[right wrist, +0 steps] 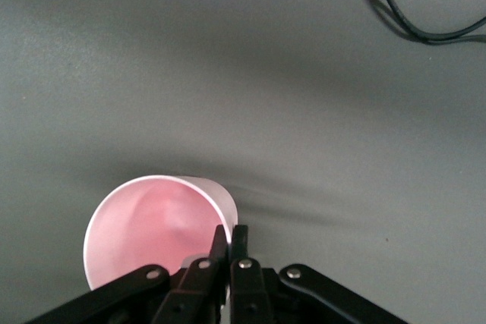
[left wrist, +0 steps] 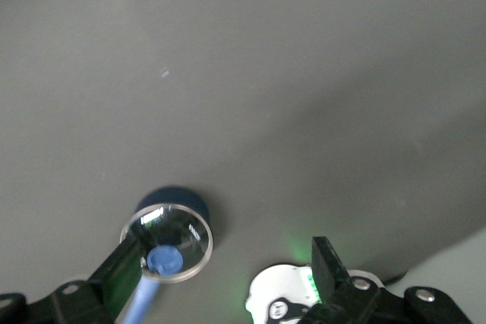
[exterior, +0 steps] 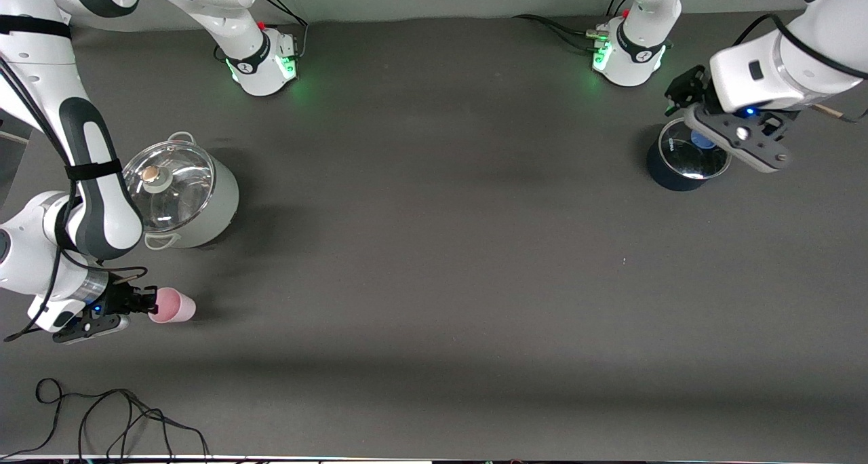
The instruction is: Transfer pink cup from left to right arm
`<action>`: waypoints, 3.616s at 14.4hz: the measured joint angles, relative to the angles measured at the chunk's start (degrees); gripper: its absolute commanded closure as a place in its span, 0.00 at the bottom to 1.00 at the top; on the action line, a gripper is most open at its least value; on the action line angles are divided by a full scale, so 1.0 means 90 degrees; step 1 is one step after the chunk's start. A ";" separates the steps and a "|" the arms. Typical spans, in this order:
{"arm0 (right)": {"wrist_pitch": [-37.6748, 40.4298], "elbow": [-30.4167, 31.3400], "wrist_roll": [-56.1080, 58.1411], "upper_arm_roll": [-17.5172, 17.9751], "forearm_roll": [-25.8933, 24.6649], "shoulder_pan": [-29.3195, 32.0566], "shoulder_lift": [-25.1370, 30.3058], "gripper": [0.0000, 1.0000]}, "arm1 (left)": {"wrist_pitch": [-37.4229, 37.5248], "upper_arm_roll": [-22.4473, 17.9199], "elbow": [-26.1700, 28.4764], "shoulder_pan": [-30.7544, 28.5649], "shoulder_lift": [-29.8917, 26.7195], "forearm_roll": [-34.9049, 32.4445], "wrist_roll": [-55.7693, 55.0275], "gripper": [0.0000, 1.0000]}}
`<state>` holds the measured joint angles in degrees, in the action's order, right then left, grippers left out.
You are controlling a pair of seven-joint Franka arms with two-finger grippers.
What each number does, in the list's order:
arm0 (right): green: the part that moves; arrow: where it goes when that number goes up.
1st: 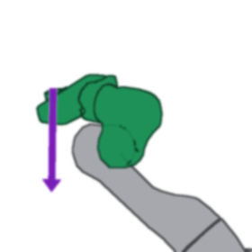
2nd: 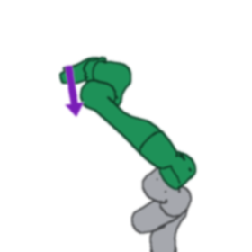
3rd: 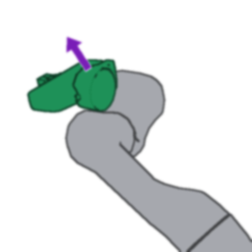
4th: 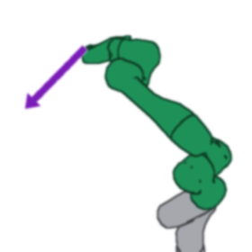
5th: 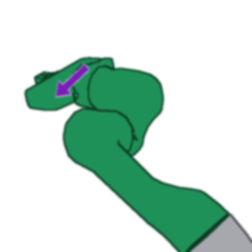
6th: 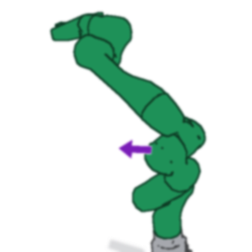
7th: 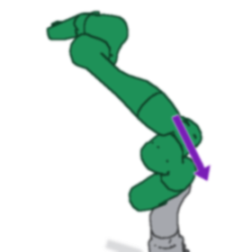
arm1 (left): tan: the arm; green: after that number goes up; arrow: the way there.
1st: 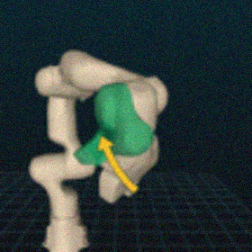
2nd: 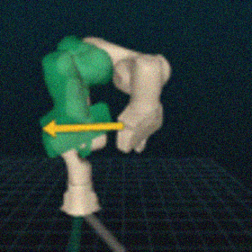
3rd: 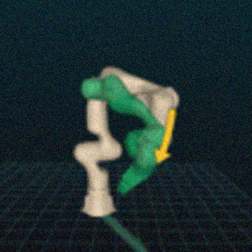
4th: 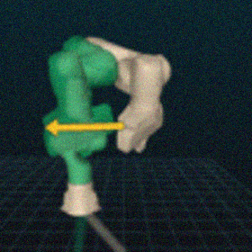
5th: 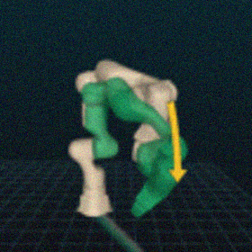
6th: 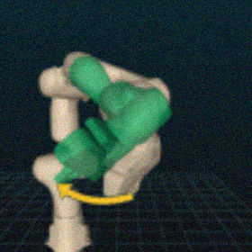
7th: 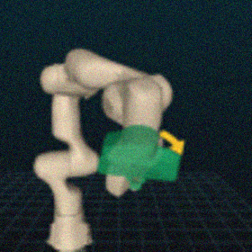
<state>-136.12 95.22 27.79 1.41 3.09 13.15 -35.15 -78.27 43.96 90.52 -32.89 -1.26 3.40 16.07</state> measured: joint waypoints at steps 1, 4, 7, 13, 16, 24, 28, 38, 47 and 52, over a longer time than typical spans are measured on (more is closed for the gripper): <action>0.0000 -0.0049 0.0001 0.0000 0.0000 0.0000 -0.0048 1.00 | -0.0009 -0.0025 0.0000 -0.0006 0.0009 -0.0115 -0.0337 0.00; -0.0001 -0.0232 0.0001 -0.0002 0.0000 0.0002 -0.0230 1.00 | -0.0061 -0.0219 -0.0071 -0.0079 0.0076 -0.0161 -0.1316 0.00; -0.0002 -0.0370 0.0001 -0.0003 0.0000 0.0002 -0.0388 0.89 | -0.0056 -0.0298 -0.0123 -0.0106 0.0190 -0.0257 -0.2360 0.00; 0.0000 -0.0478 0.0001 -0.0011 0.0000 0.0026 -0.0441 0.01 | -0.0058 -0.0286 -0.0127 -0.0103 0.0523 -0.0526 -0.2583 0.00; 0.0077 -0.0554 0.0002 -0.0017 0.0000 0.0073 -0.0428 0.00 | -0.0053 -0.0230 -0.0116 -0.0049 0.0546 -0.0543 -0.2587 0.00; 0.2157 -0.1010 0.0003 -0.0053 0.0000 0.0102 0.0511 0.00 | -0.0077 -0.0188 -0.0108 -0.0019 0.0555 -0.0575 -0.2606 0.00; 0.4152 -0.1744 -0.0336 -0.0053 0.0018 0.0099 0.1277 0.00 | -0.0146 -0.1079 -0.0098 0.0886 0.0554 -0.0609 -0.2610 0.00; 0.5208 -0.1250 -0.2194 0.0013 0.0050 -0.0523 0.3175 0.00 | -0.1464 -0.3917 0.0785 0.3432 -0.0030 -0.0616 -0.2218 0.00; 0.4555 0.0070 -0.2987 -0.0325 0.0085 -0.1285 0.4159 0.00 | -0.1575 -0.3942 0.0877 0.3460 -0.0037 -0.0616 -0.2055 0.00; 0.4428 0.0067 -0.2996 -0.1006 -0.0104 -0.1855 0.4148 0.00 | -0.1579 -0.3993 0.0888 0.3446 -0.0037 -0.0508 -0.1883 0.00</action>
<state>-96.27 95.83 0.83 -7.64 2.16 -3.55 2.19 -92.48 8.02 98.51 -1.87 -1.60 -1.17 -0.87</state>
